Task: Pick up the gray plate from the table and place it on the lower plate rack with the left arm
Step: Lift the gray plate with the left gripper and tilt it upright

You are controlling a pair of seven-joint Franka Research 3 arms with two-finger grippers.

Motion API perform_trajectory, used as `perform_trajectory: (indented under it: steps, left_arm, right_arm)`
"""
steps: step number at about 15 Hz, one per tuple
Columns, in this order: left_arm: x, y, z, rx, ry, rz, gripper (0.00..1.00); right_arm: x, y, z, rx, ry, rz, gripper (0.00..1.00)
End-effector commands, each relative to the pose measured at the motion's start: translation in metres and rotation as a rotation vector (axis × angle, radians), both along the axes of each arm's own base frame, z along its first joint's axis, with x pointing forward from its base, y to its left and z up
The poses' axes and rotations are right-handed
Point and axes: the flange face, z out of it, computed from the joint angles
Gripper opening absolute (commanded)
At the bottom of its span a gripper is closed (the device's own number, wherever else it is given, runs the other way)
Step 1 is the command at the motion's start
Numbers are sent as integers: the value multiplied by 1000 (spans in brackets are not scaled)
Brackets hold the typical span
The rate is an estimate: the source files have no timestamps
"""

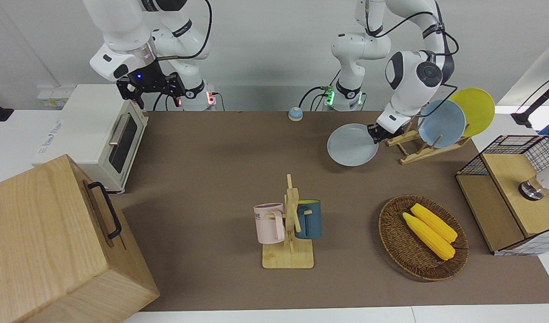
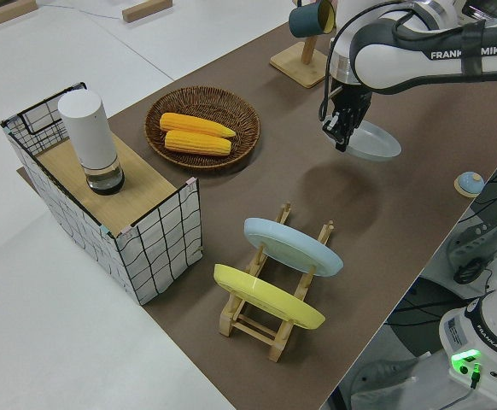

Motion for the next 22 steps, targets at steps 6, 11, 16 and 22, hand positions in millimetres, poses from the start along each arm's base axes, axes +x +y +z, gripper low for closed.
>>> perform_trajectory:
  steps: [6,11,16,22]
  left_arm:
    - [9,3,81,10,58,16,0]
    - [7,15,97,142,93,80,0]
    - [3,31,101,411,126,47,0]
    - [15,56,79,712,190,-13,0]
  right_arm:
    - [-2,-3,4,-9,-1,-16,983]
    - [-2,-2,3,-8,2,-14,983]
    - [-2,-2,4,-8,0,-14,983]
    - [-2,-2,4,-8,0,-14,983]
